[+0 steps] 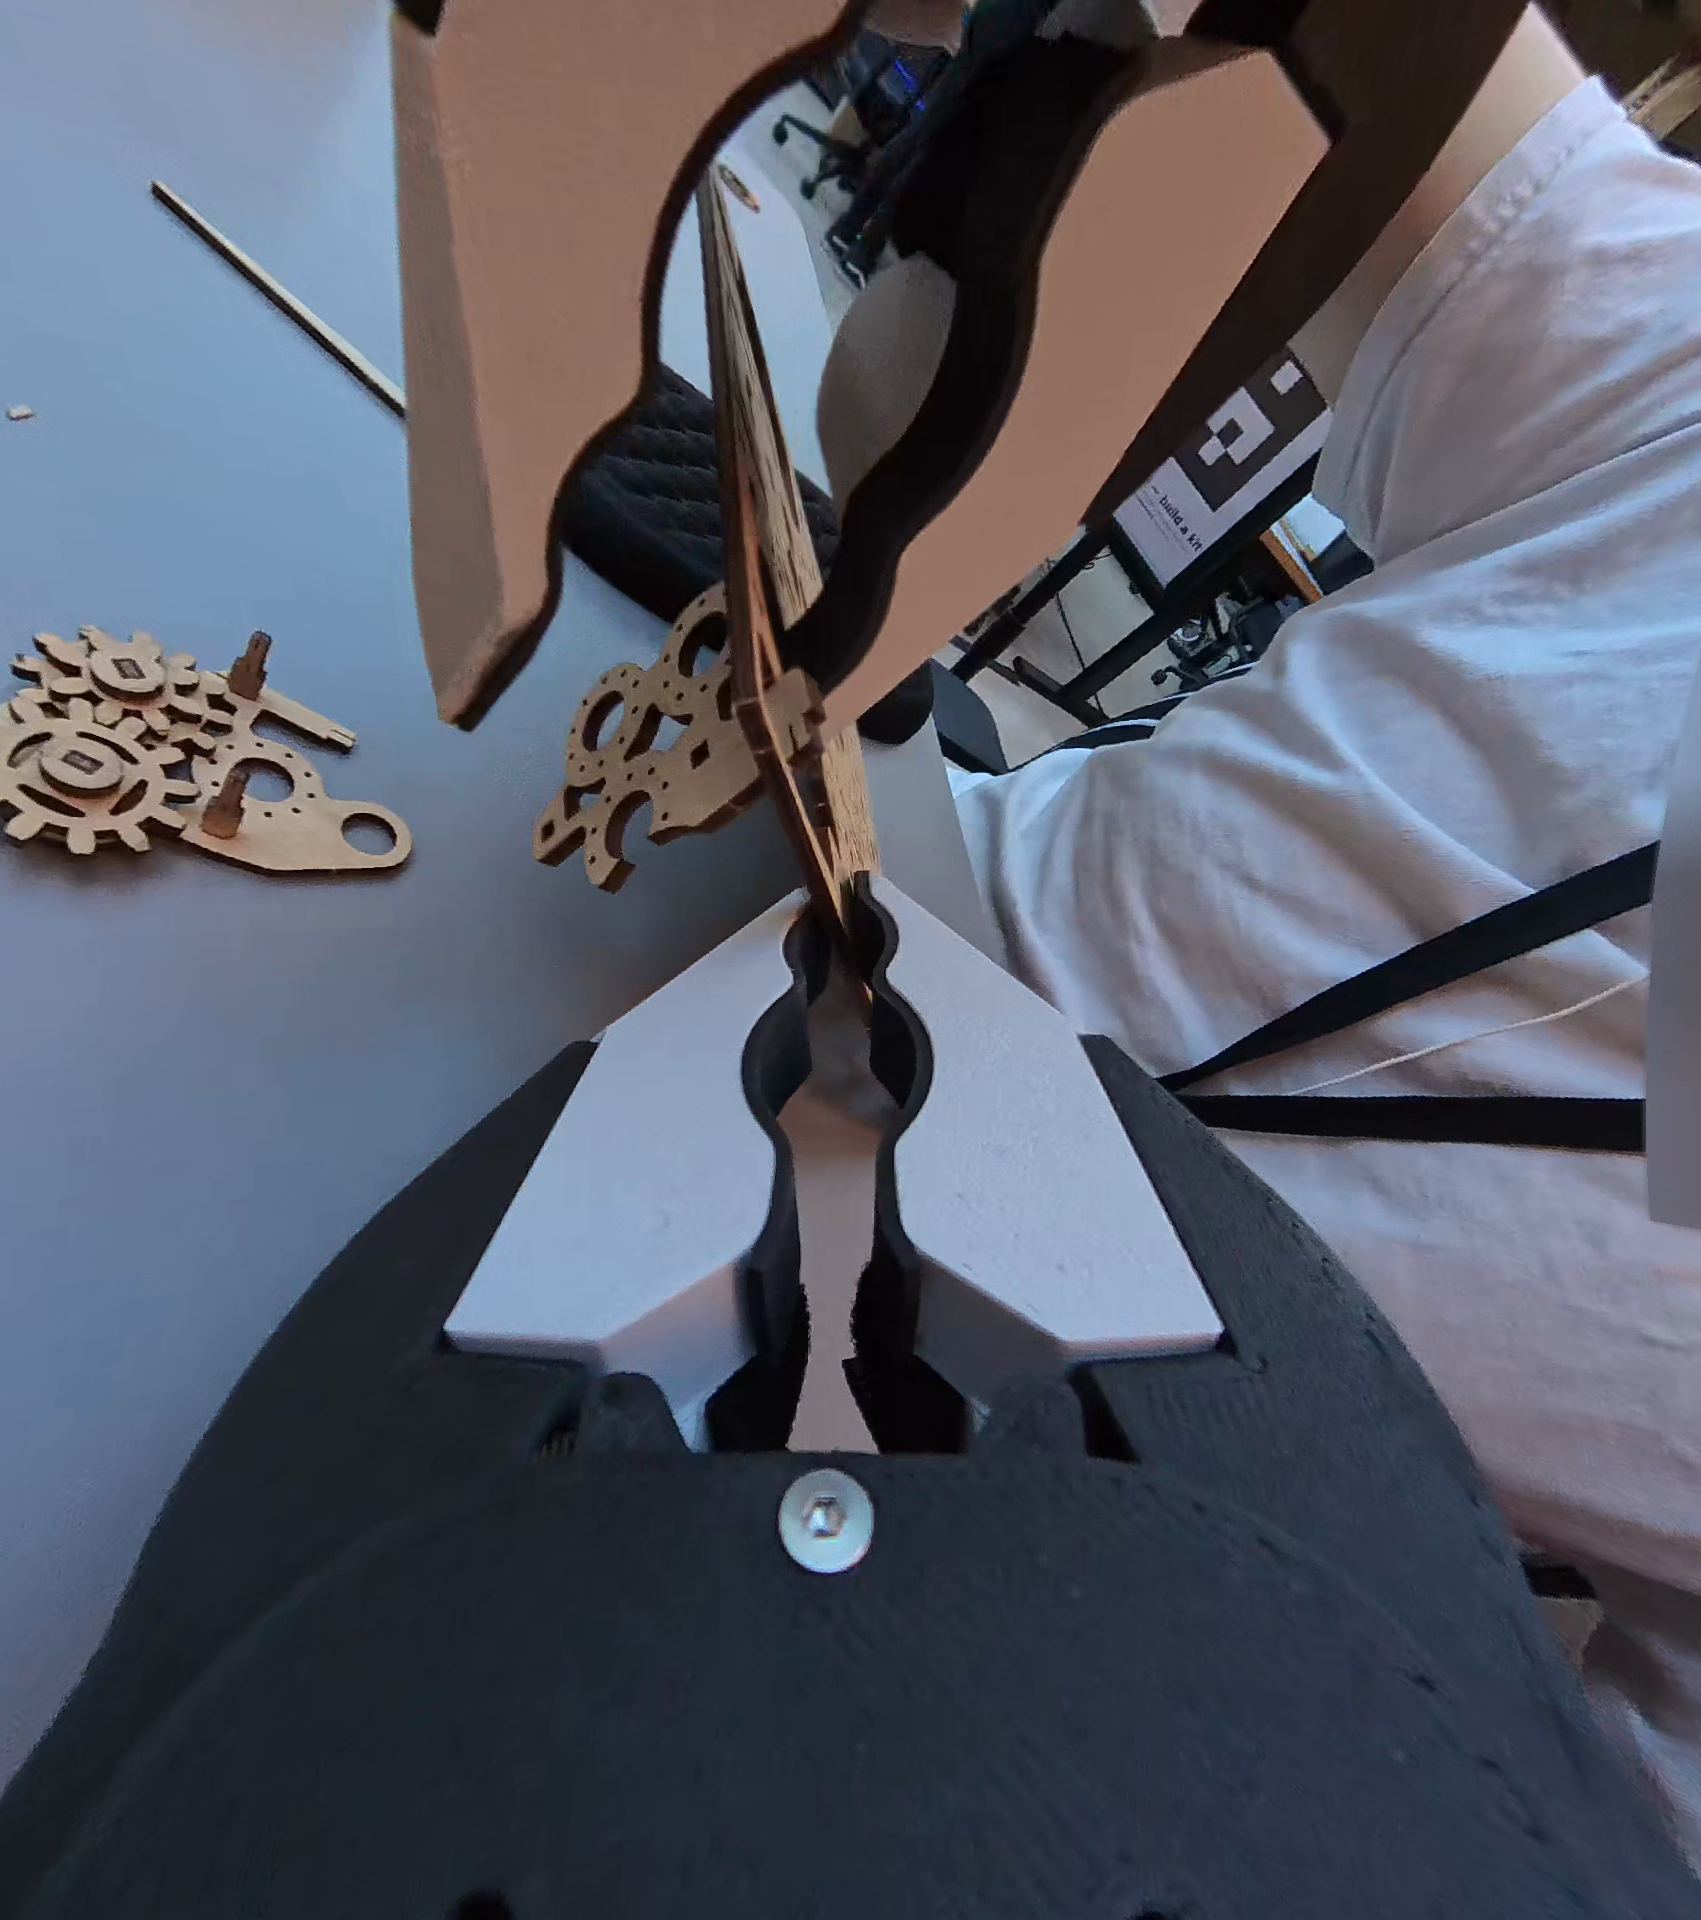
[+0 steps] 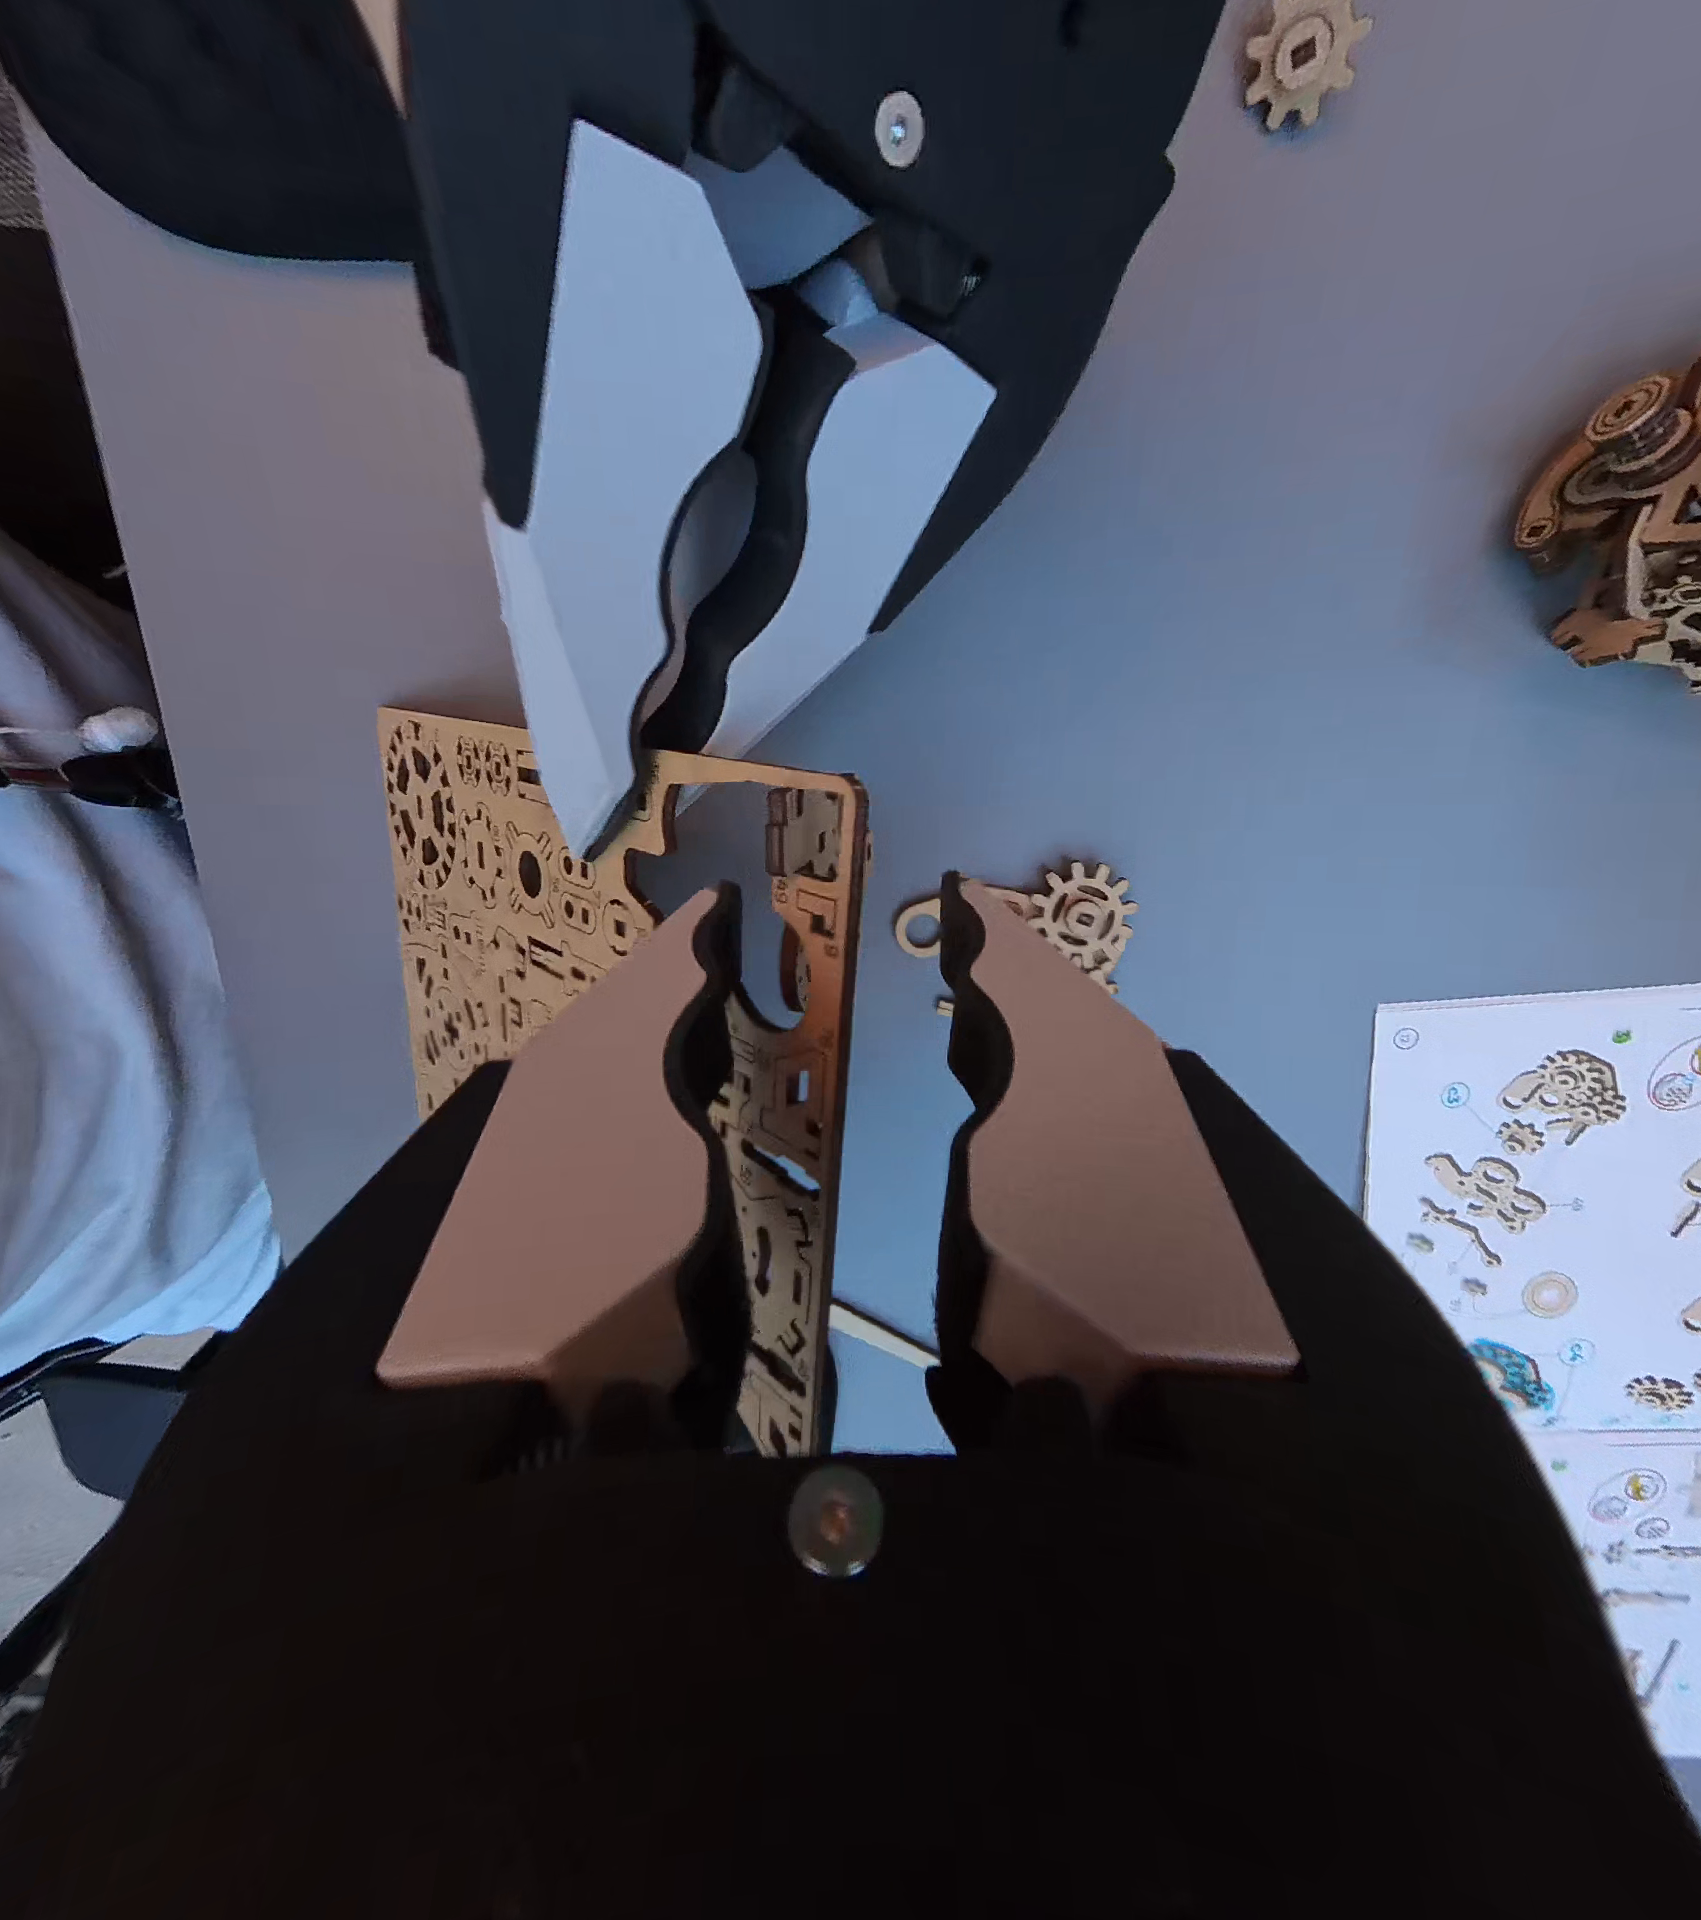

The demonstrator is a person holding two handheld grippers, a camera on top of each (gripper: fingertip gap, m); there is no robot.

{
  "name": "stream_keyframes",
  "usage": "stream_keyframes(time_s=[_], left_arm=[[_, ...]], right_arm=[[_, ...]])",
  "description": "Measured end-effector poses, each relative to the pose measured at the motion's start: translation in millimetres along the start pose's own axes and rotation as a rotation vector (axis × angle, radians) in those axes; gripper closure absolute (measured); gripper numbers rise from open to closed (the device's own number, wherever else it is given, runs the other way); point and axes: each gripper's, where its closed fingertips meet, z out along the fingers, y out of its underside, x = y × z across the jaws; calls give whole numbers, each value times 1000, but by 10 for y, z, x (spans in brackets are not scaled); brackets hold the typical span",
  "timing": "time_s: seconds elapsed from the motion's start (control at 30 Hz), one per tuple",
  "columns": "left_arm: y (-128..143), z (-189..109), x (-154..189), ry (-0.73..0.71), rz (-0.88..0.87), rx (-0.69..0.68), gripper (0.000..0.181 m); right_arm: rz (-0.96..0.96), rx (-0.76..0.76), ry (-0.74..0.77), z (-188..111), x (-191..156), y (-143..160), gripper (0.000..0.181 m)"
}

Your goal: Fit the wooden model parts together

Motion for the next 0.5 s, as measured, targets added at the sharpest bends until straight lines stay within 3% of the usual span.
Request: stream_keyframes(time_s=[0.07, 0.17, 0.33, 0.5], left_arm=[[-18, -16, -12, 12, -21, 18, 180], [-25, -49, -61, 8, -47, 30, 180], [-37, -47, -60, -5, -19, 32, 180], [-29, -22, -50, -11, 6, 23, 179]], right_arm=[[-15, 24, -63, -52, -114, -34, 141], [-29, 48, 4, -188, 9, -9, 137], [113, 257, -68, -482, 123, -78, 143], [175, 288, -155, -445, 69, -24, 150]])
